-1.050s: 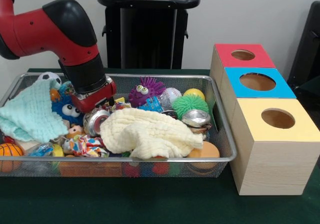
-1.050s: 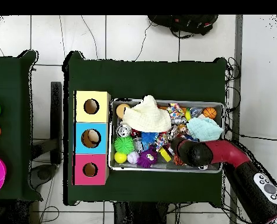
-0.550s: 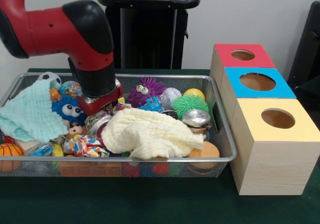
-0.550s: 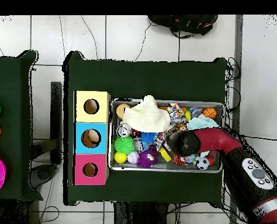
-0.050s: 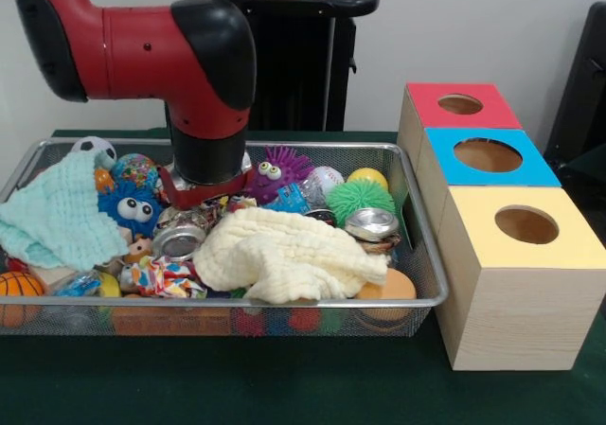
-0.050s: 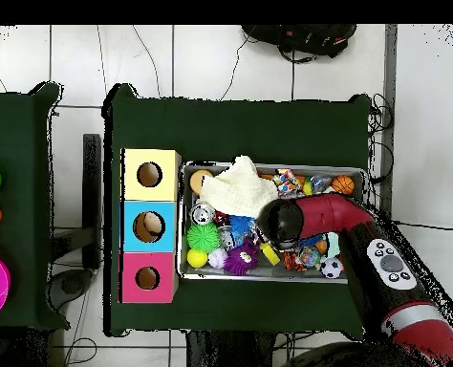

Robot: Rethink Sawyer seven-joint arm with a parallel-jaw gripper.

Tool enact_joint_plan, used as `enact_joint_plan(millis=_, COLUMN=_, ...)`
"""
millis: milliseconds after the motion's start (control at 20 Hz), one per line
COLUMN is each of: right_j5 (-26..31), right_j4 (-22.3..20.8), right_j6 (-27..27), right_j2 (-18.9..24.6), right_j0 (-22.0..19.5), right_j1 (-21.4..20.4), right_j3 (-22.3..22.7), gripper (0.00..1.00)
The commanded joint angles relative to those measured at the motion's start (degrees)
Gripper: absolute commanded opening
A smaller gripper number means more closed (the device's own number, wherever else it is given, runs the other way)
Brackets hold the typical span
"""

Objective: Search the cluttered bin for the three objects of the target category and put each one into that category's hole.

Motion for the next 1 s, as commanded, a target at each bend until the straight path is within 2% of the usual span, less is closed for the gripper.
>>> enact_joint_plan(millis=50, right_j5=2.4, right_j4=4.6, right_j6=10.7, right_j2=-4.3, right_j0=0.3, right_j1=4.3, right_j3=-8.2, gripper=1.00)
enact_joint_plan(millis=350, right_j5=0.5, right_j4=5.8, right_j6=8.4, right_j2=-4.9, right_j0=-0.1, right_j1=6.8, right_j3=-9.7, gripper=1.00)
enact_joint_plan(millis=450, right_j5=1.5, right_j4=6.7, right_j6=7.4, right_j2=-4.9, right_j0=0.1, right_j1=6.8, right_j3=-10.8, gripper=1.00)
enact_joint_plan(millis=700, right_j5=3.1, right_j4=8.9, right_j6=5.3, right_j2=-5.0, right_j0=-0.2, right_j1=4.5, right_j3=-10.3, gripper=1.00)
enact_joint_plan(millis=1000, right_j5=3.8, right_j4=10.6, right_j6=2.6, right_j2=-4.4, right_j0=-0.9, right_j1=5.4, right_j3=-11.5, gripper=1.00)
